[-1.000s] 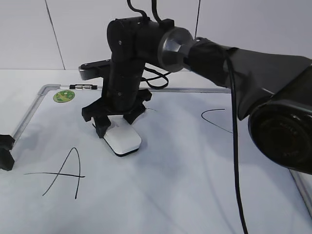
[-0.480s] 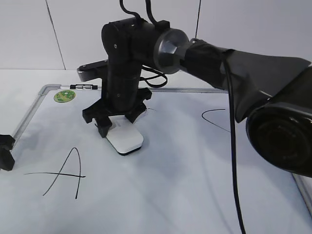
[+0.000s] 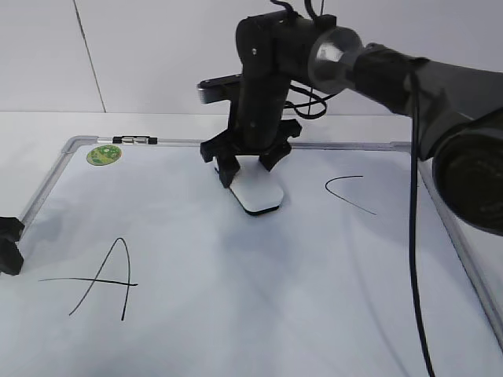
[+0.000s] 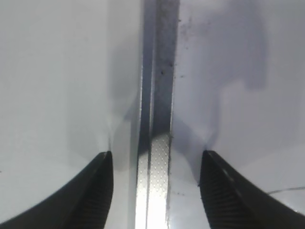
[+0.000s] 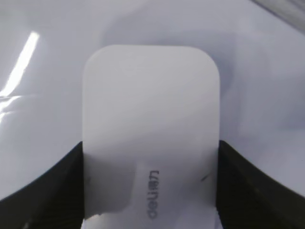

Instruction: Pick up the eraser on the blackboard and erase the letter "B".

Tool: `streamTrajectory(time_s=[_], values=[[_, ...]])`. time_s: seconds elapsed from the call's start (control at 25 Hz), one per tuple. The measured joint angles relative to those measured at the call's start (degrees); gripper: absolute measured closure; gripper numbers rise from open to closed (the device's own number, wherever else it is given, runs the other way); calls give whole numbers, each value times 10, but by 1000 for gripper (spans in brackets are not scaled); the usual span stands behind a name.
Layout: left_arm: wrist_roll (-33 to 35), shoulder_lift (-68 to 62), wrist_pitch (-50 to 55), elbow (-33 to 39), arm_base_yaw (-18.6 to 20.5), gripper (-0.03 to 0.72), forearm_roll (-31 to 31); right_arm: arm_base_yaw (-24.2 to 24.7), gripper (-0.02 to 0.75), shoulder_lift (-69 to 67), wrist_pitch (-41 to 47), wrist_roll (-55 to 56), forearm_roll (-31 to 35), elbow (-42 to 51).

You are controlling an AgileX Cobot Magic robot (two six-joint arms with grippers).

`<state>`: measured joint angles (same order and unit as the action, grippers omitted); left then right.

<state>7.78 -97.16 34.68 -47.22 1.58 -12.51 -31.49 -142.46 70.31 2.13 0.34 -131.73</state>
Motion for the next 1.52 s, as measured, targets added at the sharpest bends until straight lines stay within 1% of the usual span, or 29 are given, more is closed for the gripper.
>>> streamTrajectory(time_s=[0.2,0.28,0.52,0.64,0.96,1.08,1.24,1.52], values=[[0,0,0,0,0,256,0,45,184,0,0,0,3,0],[0,0,0,0,0,256,0,54,185,0,0,0,9,0],[0,0,1,0,0,256,0,52,185,0,0,-6,33,-1],[0,0,1,0,0,256,0,37,185,0,0,-9,32,-1],[0,0,1,0,0,256,0,-42,185,0,0,-9,41,-1],[0,0,1,0,0,256,0,-51,185,0,0,-9,42,-1],[0,0,1,0,0,256,0,-52,185,3,0,-10,35,0],[0,0,2,0,0,256,0,-57,185,65,6,20,-55,6]])
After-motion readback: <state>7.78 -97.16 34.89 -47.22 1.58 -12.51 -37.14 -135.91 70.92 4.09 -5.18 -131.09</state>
